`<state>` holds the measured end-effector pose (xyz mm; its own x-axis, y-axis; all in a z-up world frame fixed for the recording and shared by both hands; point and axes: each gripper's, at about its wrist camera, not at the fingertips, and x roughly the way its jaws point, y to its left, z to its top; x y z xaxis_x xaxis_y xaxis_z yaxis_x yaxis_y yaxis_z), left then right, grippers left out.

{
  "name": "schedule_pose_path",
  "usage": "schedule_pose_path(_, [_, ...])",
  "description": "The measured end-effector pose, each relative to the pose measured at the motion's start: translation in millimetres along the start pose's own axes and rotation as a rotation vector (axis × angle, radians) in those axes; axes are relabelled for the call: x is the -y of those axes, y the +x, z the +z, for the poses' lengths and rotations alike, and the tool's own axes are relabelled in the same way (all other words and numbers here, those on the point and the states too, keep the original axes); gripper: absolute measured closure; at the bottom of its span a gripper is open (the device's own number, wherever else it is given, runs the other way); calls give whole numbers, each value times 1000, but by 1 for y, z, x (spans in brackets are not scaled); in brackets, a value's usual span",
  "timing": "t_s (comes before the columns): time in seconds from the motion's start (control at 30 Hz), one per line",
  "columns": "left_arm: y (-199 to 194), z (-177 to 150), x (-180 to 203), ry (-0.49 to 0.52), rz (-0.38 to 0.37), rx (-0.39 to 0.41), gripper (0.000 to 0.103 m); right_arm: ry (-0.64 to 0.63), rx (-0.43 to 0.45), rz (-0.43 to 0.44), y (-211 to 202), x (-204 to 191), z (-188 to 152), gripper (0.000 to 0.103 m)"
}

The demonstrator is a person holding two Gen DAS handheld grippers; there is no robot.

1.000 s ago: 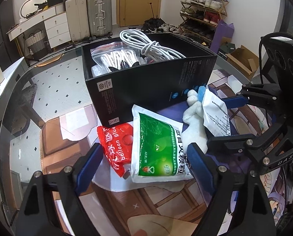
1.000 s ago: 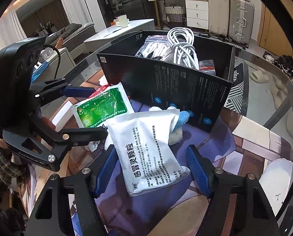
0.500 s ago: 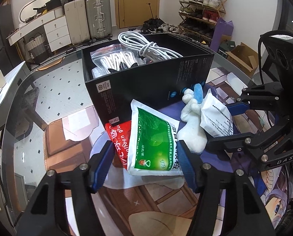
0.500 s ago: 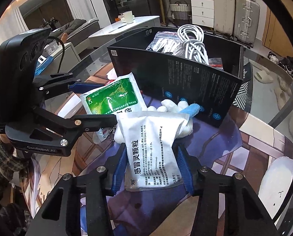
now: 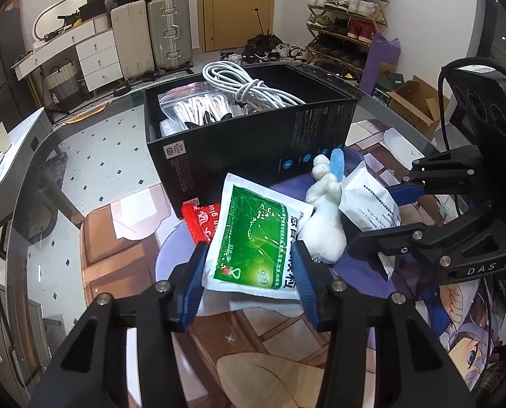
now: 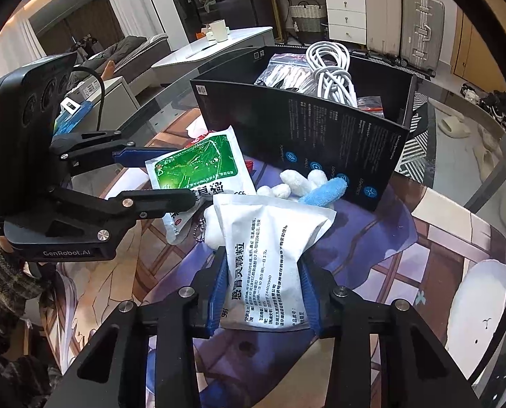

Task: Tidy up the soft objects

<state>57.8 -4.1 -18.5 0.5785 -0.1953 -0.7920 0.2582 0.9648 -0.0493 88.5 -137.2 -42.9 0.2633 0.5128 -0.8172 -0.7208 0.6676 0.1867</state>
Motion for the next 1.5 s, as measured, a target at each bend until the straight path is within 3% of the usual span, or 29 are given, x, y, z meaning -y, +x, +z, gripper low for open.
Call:
schedule_pose_path(0.2, [-7,-2,0,-16,-13,9,60,3,10,4,-7,2,-2,65])
schedule_pose_path(0.3, [-11,-3,0,-21,-12,11,67,12,21,6,-11,3,-1,65])
schedule_pose_path(0.33, [-12,-3,0,-24,-8,10,83,11,23,5,-13,3,-1,65])
schedule_pose_path(0.37, [-12,-3,-1,-28,-6,4,88,11,23,4,-14,3,-1,65])
schedule_pose_path(1.23, [-29,-7,11,-14,-39,15,98,4,19,0,-22,1,-6,65])
schedule_pose_path(1.5, [-36,-5,13,-9,-35,32,100,8,28,-9,-27,2,-4,71])
